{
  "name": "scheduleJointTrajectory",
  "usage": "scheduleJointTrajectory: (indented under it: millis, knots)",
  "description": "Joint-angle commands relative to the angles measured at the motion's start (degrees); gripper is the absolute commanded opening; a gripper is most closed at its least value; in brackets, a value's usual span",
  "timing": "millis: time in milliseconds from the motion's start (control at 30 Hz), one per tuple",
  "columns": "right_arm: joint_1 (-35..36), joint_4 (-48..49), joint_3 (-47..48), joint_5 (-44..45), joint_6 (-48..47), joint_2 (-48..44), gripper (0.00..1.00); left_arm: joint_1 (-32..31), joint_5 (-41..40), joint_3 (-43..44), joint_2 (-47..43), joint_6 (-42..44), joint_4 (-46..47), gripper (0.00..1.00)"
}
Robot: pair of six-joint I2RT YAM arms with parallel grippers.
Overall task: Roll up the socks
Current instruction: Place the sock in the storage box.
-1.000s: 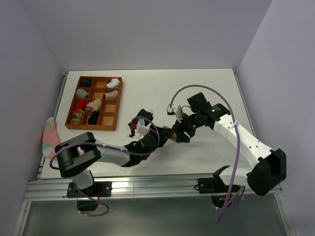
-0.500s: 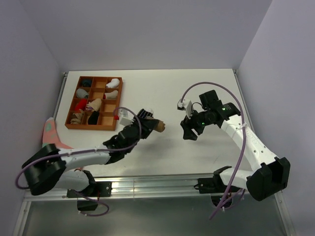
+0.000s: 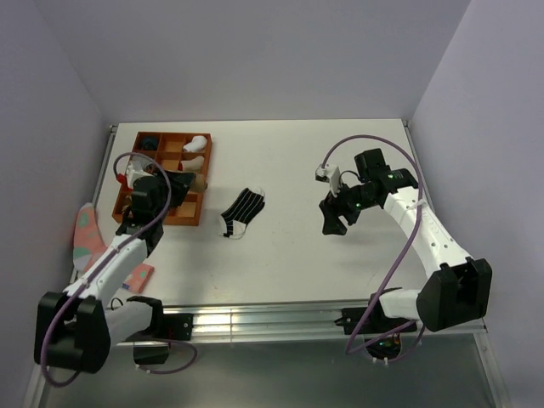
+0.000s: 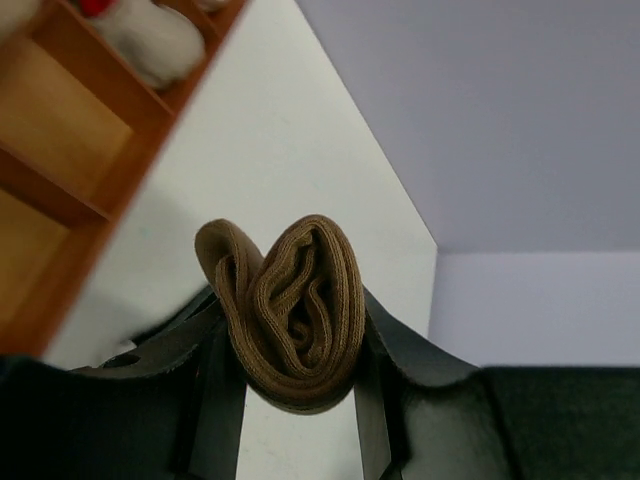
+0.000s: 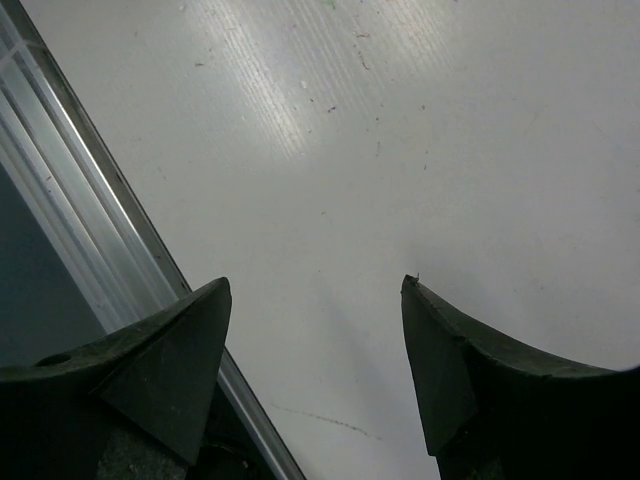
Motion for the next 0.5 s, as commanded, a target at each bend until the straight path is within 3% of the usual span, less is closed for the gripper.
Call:
scheduleJointTrajectory:
  millis: [0, 100, 467]
  knots:
    - [-1.0, 0.1, 2.9, -1.4, -1.8, 0.2, 0.76, 7.2, 11.5, 2.5, 5.1, 1.6, 6.6, 0.0]
    - [-1.5, 0.6, 2.4, -0.6, -2.0, 0.2, 0.77, 10.0, 13.1, 6.9, 14.0, 1.8, 8.6, 0.0]
    - [-2.8, -0.3, 1.9, 0.1, -4.3, -0.2, 0.77, 14.8, 19.5, 14.0, 29.2, 0.4, 16.0, 0.0]
